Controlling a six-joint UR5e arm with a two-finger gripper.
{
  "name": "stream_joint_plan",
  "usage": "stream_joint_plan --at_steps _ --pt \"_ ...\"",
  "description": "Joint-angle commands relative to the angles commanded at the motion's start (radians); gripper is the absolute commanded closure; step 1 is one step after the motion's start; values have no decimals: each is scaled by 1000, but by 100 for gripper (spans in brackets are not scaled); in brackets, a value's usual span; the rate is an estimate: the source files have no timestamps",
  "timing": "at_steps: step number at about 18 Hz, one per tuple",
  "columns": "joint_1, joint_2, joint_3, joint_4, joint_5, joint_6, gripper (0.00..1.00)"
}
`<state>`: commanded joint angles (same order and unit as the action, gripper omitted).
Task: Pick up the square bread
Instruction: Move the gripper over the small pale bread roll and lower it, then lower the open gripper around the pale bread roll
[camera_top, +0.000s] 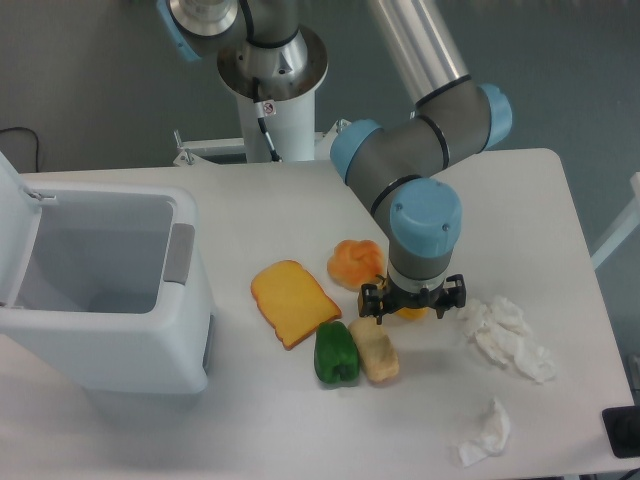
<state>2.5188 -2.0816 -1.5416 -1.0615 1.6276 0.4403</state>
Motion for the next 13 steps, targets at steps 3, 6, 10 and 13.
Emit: stream_joint_plan --at_steps 3,6,10,13 --pt "0 -8 0 2 0 -3 0" --pt "-15 -23 0 15 0 -14 0" --pt "-34 -54 3 47 5 -70 0" --pt "-41 -60 5 52 5 -78 0"
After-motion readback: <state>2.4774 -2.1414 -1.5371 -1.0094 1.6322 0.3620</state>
